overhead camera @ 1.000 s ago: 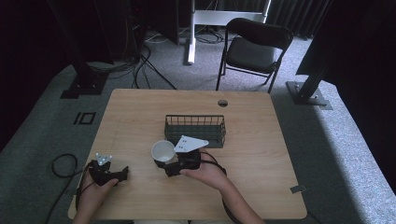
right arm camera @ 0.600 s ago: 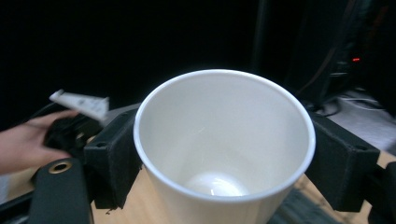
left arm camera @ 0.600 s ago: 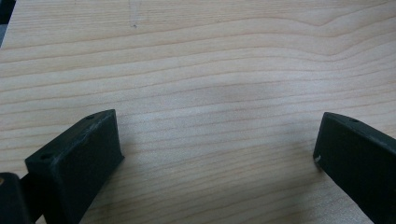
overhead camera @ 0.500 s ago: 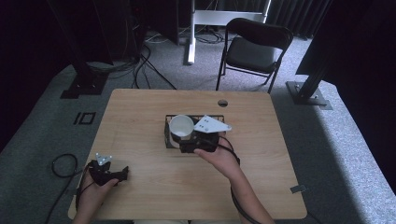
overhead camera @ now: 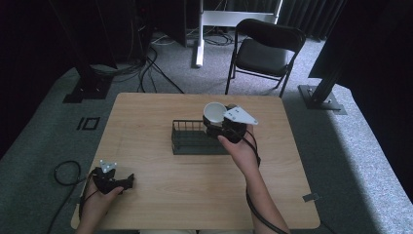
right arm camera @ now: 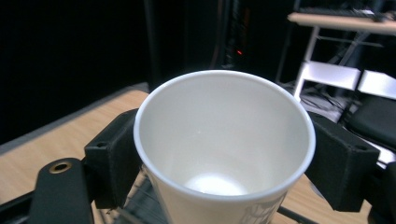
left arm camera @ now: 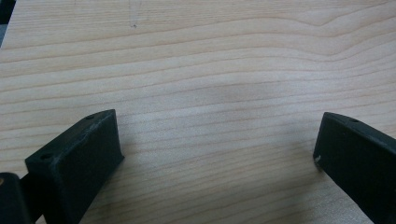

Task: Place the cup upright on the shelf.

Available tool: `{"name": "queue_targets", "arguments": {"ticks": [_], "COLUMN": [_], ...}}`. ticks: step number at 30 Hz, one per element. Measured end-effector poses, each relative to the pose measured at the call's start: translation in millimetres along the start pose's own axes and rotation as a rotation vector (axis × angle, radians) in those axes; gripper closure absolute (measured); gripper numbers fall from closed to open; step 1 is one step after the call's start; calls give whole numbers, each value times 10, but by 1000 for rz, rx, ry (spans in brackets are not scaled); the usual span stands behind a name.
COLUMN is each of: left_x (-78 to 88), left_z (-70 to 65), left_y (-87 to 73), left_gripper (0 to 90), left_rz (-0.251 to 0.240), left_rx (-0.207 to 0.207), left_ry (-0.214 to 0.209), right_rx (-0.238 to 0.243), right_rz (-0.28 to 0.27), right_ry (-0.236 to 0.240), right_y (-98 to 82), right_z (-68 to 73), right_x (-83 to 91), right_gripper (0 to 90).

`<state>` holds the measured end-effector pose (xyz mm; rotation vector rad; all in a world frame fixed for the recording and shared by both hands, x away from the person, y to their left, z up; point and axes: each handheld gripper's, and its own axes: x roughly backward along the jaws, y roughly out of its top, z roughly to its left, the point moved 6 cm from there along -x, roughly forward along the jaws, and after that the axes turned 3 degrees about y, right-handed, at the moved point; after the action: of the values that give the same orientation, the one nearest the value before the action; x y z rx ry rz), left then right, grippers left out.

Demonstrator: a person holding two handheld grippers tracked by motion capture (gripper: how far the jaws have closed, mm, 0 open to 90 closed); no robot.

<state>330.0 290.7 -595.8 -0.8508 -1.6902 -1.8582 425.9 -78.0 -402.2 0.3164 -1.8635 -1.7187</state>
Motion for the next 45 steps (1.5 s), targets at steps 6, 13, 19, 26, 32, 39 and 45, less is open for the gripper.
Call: {"name": "queue_targets", "arguments": {"ticks": [6, 13, 19, 26, 32, 39, 45], "left_x": [0, 0, 0, 0, 0, 0, 0], "left_z": [-1, 0, 0, 0, 0, 0, 0], "left_y": [1, 0, 0, 0, 0, 0, 0], "left_gripper": [11, 11, 11, 11, 11, 11, 11], "left_rz": [-1, 0, 0, 0, 0, 0, 0], "left_rx": [1, 0, 1, 0, 1, 0, 1], "left_ry": [0, 0, 0, 0, 0, 0, 0], "right_rx": [-32, -48, -57, -66, -55, -67, -55], "right_rz": [44, 86, 104, 124, 135, 135, 121], "right_ry": [-60, -109, -112, -109, -121, -124, -125], "right_y": [-203, -436, -547, -646, -710, -760, -772], "right_z": [-153, -218, -212, -186, -205, -227, -216], "right_x": [-153, -310, -384, -457, -479, -482, -479], "right_gripper": [194, 194, 194, 194, 194, 193, 193]}}
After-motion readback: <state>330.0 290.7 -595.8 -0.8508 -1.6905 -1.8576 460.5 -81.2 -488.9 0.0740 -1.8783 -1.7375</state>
